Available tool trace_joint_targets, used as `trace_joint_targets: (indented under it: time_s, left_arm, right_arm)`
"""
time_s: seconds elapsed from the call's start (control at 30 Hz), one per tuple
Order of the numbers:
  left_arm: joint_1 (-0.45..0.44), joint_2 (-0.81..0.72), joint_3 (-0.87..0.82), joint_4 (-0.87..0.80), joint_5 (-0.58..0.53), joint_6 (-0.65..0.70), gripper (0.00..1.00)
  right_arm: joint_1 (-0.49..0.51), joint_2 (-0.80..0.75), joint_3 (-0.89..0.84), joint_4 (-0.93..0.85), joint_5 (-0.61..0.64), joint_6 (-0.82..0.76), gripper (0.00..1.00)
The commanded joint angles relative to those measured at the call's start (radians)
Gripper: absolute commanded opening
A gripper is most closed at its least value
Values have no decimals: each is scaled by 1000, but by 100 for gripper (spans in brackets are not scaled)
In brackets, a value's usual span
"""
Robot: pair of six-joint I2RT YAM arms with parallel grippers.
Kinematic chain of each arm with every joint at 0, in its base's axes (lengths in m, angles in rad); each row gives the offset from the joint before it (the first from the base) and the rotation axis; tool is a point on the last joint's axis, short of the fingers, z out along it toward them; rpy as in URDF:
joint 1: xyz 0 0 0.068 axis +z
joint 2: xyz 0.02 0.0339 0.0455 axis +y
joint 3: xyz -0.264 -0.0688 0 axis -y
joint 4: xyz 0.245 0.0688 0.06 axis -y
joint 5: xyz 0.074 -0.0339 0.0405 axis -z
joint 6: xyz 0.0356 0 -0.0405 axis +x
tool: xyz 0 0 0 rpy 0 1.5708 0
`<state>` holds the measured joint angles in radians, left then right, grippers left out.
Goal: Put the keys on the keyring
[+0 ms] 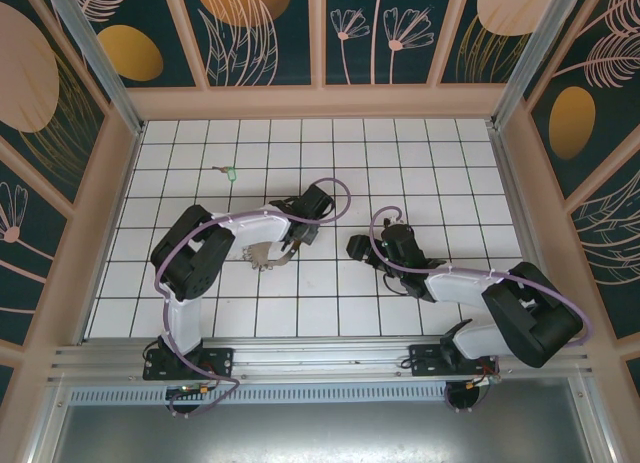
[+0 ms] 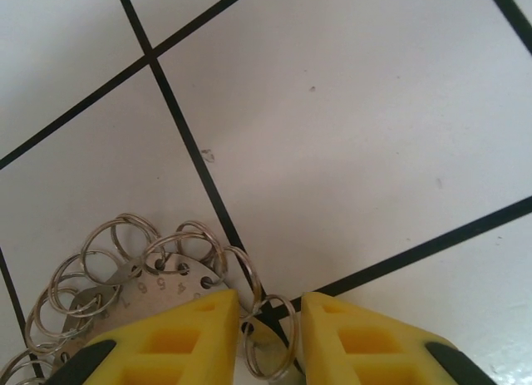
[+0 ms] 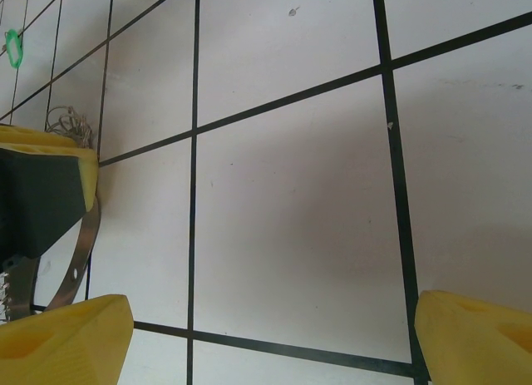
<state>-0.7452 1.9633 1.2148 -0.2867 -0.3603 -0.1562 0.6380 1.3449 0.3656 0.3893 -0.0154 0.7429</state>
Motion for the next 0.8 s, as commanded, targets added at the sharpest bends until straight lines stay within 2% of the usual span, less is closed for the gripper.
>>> trace_joint_targets:
  time_s: [0.0, 0.5, 0.77]
  left_arm:
    - [13, 16, -2, 21, -9, 18, 26]
    - [17, 20, -18, 32, 36, 2, 21]
    - [17, 19, -28, 38, 42, -9, 15]
  right_arm:
    - [12, 14, 19, 34, 20, 15, 88]
    - [15, 16, 15, 40, 25, 16, 88]
    - [15, 20, 15, 46, 22, 17, 88]
